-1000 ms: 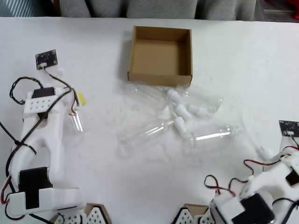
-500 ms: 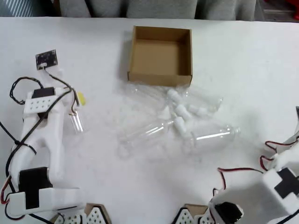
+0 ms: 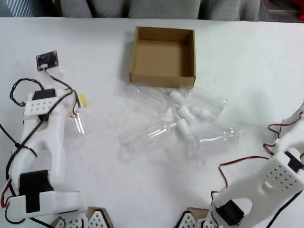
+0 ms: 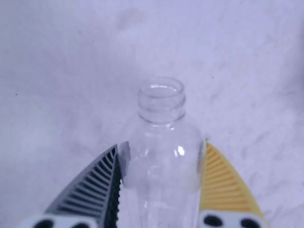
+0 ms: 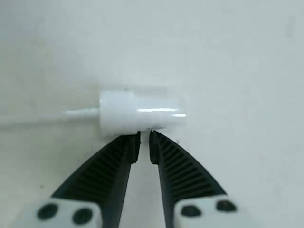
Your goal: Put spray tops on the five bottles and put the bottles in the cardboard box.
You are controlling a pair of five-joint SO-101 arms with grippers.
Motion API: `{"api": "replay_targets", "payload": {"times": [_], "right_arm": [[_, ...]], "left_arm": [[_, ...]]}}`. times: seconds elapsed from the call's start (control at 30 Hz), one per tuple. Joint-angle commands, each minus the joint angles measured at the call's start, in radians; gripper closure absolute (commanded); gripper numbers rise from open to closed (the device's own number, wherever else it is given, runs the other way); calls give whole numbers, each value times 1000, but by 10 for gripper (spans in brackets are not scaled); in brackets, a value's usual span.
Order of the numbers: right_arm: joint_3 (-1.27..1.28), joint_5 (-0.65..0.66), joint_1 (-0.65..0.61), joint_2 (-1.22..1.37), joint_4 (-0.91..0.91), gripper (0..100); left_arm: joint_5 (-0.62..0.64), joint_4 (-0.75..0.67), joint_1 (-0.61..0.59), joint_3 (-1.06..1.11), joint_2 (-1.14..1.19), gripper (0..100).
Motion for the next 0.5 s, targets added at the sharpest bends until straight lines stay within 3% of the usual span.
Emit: {"api": "replay_targets", "payload": {"times": [0.0, 0.27, 0.47], "right_arm": [[-143, -63, -33, 7, 8, 981], [-362, -173, -25, 16, 196, 981], [-408, -400, -33, 19, 254, 944]], "left_arm": [[9, -29, 12, -9, -7, 976], [9, -29, 13, -11, -7, 976], [9, -29, 27, -9, -7, 976]]}}
